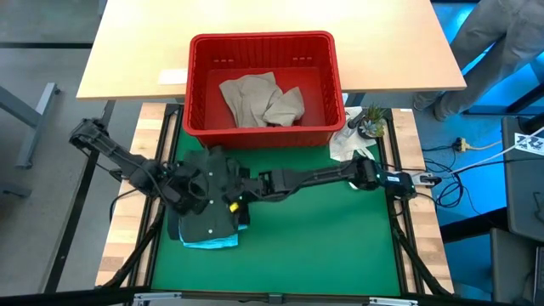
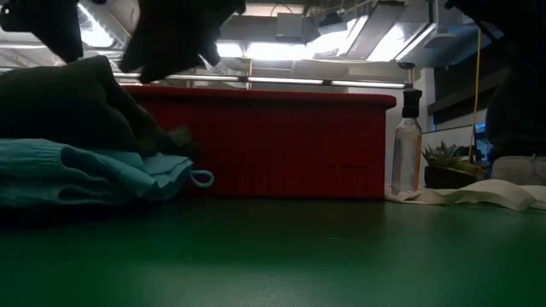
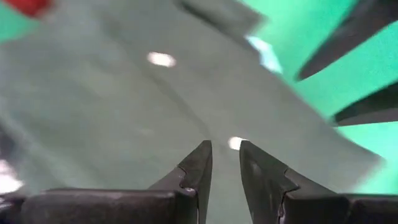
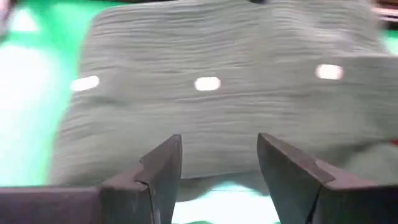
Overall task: Fold Laundry from Bin
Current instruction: Stack the folded green polo shirt on top of the folded blue shorts
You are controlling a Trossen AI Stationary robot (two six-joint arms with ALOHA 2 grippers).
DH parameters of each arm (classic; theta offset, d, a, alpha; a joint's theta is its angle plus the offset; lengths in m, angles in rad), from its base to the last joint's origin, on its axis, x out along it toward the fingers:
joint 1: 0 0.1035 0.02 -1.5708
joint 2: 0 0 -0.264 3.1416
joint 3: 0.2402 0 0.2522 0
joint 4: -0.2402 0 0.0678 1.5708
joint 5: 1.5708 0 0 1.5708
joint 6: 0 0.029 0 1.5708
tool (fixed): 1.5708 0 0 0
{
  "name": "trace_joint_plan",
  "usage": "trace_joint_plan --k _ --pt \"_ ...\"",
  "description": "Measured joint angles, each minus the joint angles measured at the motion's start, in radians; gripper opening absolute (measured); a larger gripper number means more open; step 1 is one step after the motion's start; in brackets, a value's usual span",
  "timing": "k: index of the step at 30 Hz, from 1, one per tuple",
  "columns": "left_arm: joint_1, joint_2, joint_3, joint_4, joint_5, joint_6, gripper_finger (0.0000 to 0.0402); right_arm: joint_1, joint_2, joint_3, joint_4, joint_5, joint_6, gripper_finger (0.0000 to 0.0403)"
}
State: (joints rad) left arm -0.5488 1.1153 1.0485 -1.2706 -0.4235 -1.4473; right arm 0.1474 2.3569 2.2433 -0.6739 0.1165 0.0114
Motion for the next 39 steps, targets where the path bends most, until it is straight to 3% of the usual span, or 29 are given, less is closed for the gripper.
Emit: trace_joint_plan --k 5,10,17,23,39 --pt "-0.102 0.035 0.000 0.149 -0.004 -0.006 0.0078 0.062 0.000 0.000 0.041 -0.021 -0.047 0.0209" --pt "-0.183 0.112 0.000 0.193 -0.005 -0.077 0.0078 0.108 0.002 0.000 0.056 -0.022 -0.050 0.0209" --pt "-0.263 0.239 0.000 0.229 0.079 -0.176 0.0078 0.137 0.007 -0.022 0.110 0.018 -0.046 0.0209" --pt "-0.313 0.310 0.000 0.249 0.158 -0.253 0.0078 0.141 0.012 -0.128 0.244 0.070 -0.037 0.0209" --pt "-0.344 0.507 0.000 0.246 0.185 -0.281 0.0078 0.140 0.009 -0.438 0.517 0.111 0.073 0.0209"
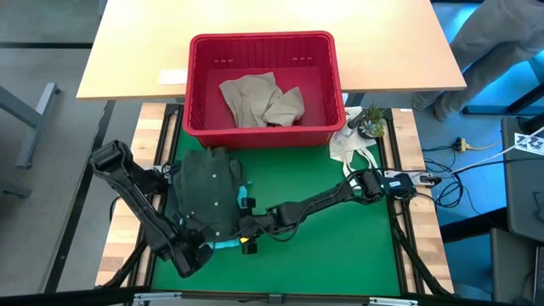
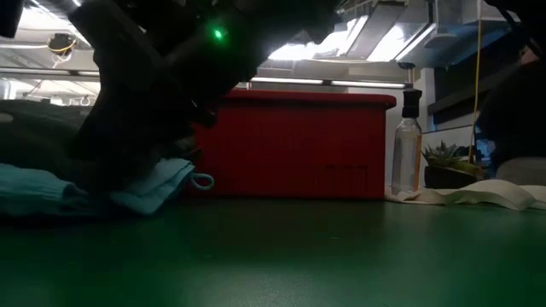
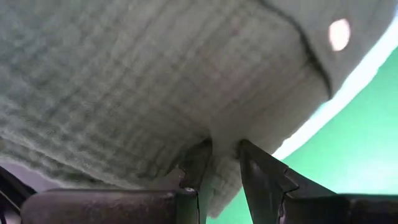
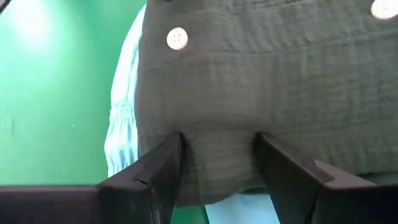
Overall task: Fold Laundry from Bin
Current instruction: Stack the folded green polo shirt on top of the folded blue shorts
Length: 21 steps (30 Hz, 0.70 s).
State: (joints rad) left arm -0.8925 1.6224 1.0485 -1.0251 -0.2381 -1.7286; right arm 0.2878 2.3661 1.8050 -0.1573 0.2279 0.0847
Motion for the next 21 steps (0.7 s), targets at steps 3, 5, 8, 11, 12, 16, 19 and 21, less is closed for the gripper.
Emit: trace_joint_plan --k 3,5,8,11,12,16,19,21 --pt "0.000 0.028 0.000 0.001 0.025 0.000 0.0078 0.000 0.000 -0.019 0.011 0.000 0.001 0.0209" --pt "0.000 0.041 0.000 0.001 0.028 0.000 0.0078 0.000 0.000 -0.019 0.011 0.000 0.001 0.0209" --pt "0.000 0.044 0.000 0.003 0.029 0.000 0.0078 0.000 0.000 -0.020 0.029 0.000 0.000 0.0209" --pt "0.000 0.044 0.000 0.002 0.032 0.000 0.0078 0.000 0.000 -0.020 0.052 0.000 0.000 0.0209" --pt "0.000 0.044 0.000 0.002 0.032 0.000 0.0078 0.000 0.000 -0.020 0.052 0.000 0.000 0.0209" --pt "0.000 0.044 0.000 0.009 0.035 0.000 0.0078 0.000 0.000 -0.020 0.052 -0.001 -0.003 0.0209" --pt "0.000 0.044 0.001 0.012 0.039 0.000 0.0078 0.000 -0.004 -0.019 0.047 -0.001 -0.005 0.0209" --pt "0.000 0.045 0.014 0.009 0.052 0.006 0.0078 0.000 -0.011 -0.019 0.047 -0.002 -0.009 0.0209"
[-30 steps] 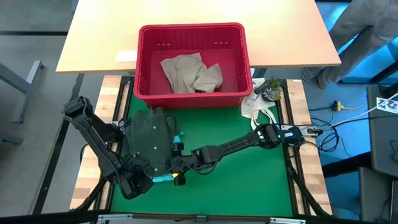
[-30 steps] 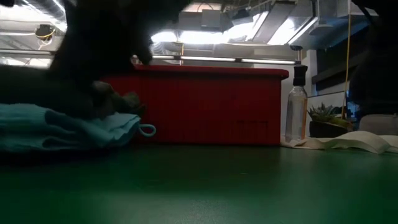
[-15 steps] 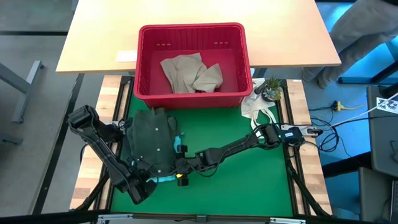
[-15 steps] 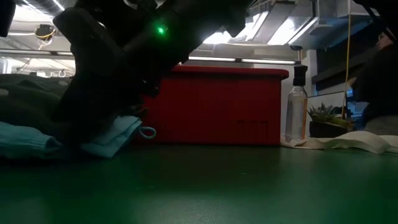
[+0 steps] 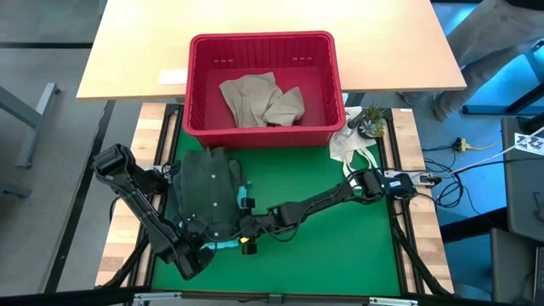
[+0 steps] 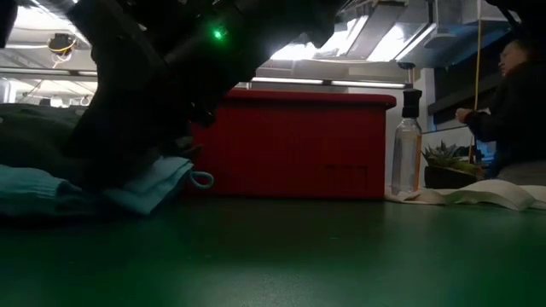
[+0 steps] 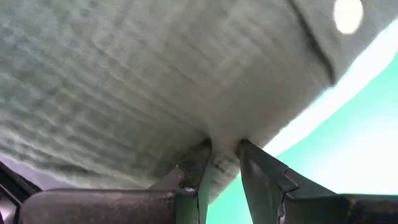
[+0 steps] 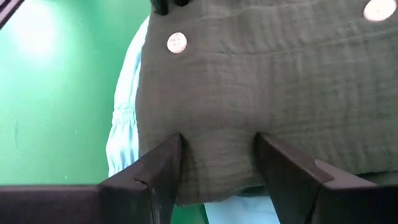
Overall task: Fold Laundry from Bin
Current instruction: Stack the folded green polo shirt on top of the folded blue shorts
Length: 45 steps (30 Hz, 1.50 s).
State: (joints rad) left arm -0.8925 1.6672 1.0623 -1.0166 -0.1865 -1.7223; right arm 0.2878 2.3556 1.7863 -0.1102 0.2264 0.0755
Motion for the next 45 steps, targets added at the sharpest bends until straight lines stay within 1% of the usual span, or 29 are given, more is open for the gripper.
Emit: trace_joint_plan --k 3,6,9,11,14,17,18,20,22,24,30,32,36,40,45 --pt "0.000 -0.004 0.039 -0.035 0.026 0.015 0.0078 0.000 -0.027 0.000 -0.010 -0.001 -0.005 0.0209" --pt "0.000 -0.011 0.097 -0.100 0.023 0.030 0.0078 0.000 -0.065 0.000 -0.016 -0.001 -0.007 0.0209" --pt "0.000 -0.012 0.171 -0.221 -0.009 0.031 0.0078 0.000 -0.106 0.001 -0.024 0.005 -0.044 0.0209" --pt "0.000 -0.012 0.222 -0.303 -0.059 0.030 0.0078 0.000 -0.132 0.001 -0.021 0.028 -0.076 0.0209" --pt "0.004 -0.013 0.289 -0.437 -0.145 0.018 0.0078 -0.001 -0.165 0.002 -0.012 0.089 -0.136 0.0209" --pt "0.031 -0.013 0.334 -0.556 -0.178 -0.025 0.0078 -0.010 -0.176 0.002 -0.008 0.188 -0.202 0.0209" --pt "0.043 -0.015 0.340 -0.563 -0.182 -0.030 0.0078 -0.016 -0.176 0.002 -0.009 0.221 -0.221 0.0209" --pt "0.073 -0.033 0.337 -0.545 -0.202 0.007 0.0078 -0.033 -0.176 0.002 -0.017 0.273 -0.242 0.0209" --pt "0.107 -0.050 0.336 -0.556 -0.204 0.027 0.0078 -0.057 -0.176 0.002 -0.029 0.285 -0.256 0.0209" --pt "0.149 -0.065 0.333 -0.553 -0.207 0.060 0.0078 -0.085 -0.176 0.002 -0.055 0.276 -0.263 0.0209" --pt "0.272 -0.110 0.331 -0.553 -0.250 0.287 0.0078 -0.155 -0.176 0.002 -0.079 0.272 -0.264 0.0209" --pt "0.320 -0.124 0.331 -0.556 -0.268 0.339 0.0078 -0.179 -0.176 0.002 -0.081 0.263 -0.264 0.0209" --pt "0.416 -0.141 0.331 -0.557 -0.306 0.428 0.0078 -0.230 -0.176 0.002 -0.076 0.192 -0.235 0.0209" --pt "0.495 -0.139 0.331 -0.555 -0.310 0.536 0.0078 -0.278 -0.168 0.003 -0.066 0.118 -0.173 0.0209" --pt "0.555 -0.139 0.331 -0.555 -0.310 0.607 0.0078 -0.314 -0.104 0.003 -0.067 0.061 -0.134 0.0209"
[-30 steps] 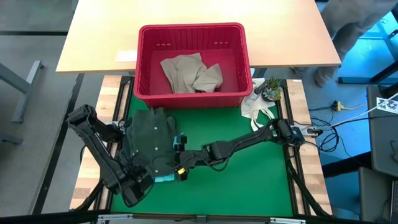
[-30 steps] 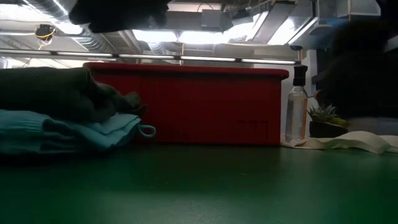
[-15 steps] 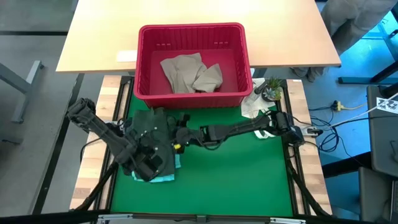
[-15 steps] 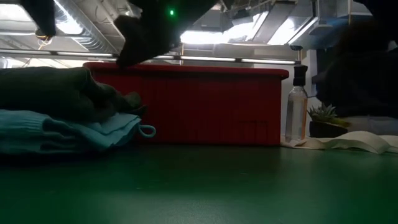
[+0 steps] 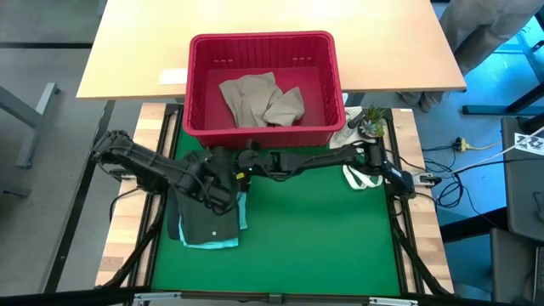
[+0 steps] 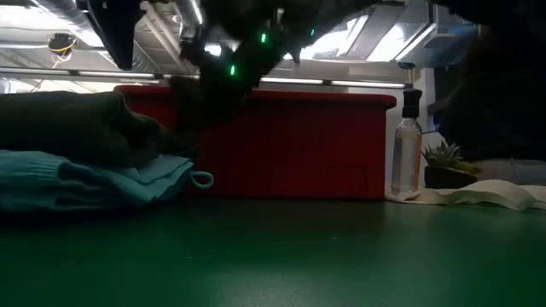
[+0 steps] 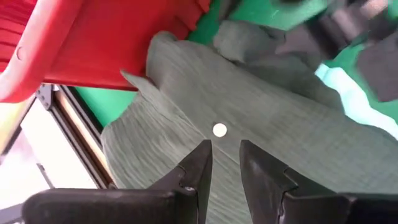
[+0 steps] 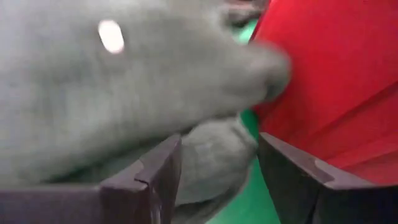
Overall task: Fold Laundry from Bin
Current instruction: Stack the folded green polo shirt on top of the folded blue shorts, then fold the brown shorts from the red laundry bin
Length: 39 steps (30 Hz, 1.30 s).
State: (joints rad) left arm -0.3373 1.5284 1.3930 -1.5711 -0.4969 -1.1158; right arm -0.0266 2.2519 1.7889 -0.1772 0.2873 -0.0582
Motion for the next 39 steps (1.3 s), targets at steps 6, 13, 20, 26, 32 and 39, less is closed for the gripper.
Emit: trace_joint_plan --k 6,13,20,26,32,39 --pt "0.019 0.000 0.000 -0.001 0.005 0.029 0.0078 -0.008 0.051 -0.001 -0.003 -0.014 0.002 0.0209" --pt "0.009 0.000 0.000 0.002 -0.049 0.023 0.0077 -0.007 -0.028 -0.002 -0.031 -0.035 -0.003 0.0209" --pt "-0.038 -0.033 0.000 0.000 -0.077 -0.009 0.0077 -0.007 -0.208 -0.001 -0.191 -0.088 -0.086 0.0209" --pt "-0.091 -0.082 0.000 0.004 -0.080 -0.083 0.0077 -0.009 -0.333 -0.001 -0.189 0.069 -0.223 0.0209" --pt "-0.133 -0.089 0.000 0.021 -0.082 -0.087 0.0078 -0.079 -0.402 -0.001 -0.192 0.147 -0.292 0.0209" --pt "-0.141 -0.089 0.000 0.059 -0.119 -0.087 0.0078 -0.293 -0.415 -0.001 -0.184 0.097 -0.259 0.0209"
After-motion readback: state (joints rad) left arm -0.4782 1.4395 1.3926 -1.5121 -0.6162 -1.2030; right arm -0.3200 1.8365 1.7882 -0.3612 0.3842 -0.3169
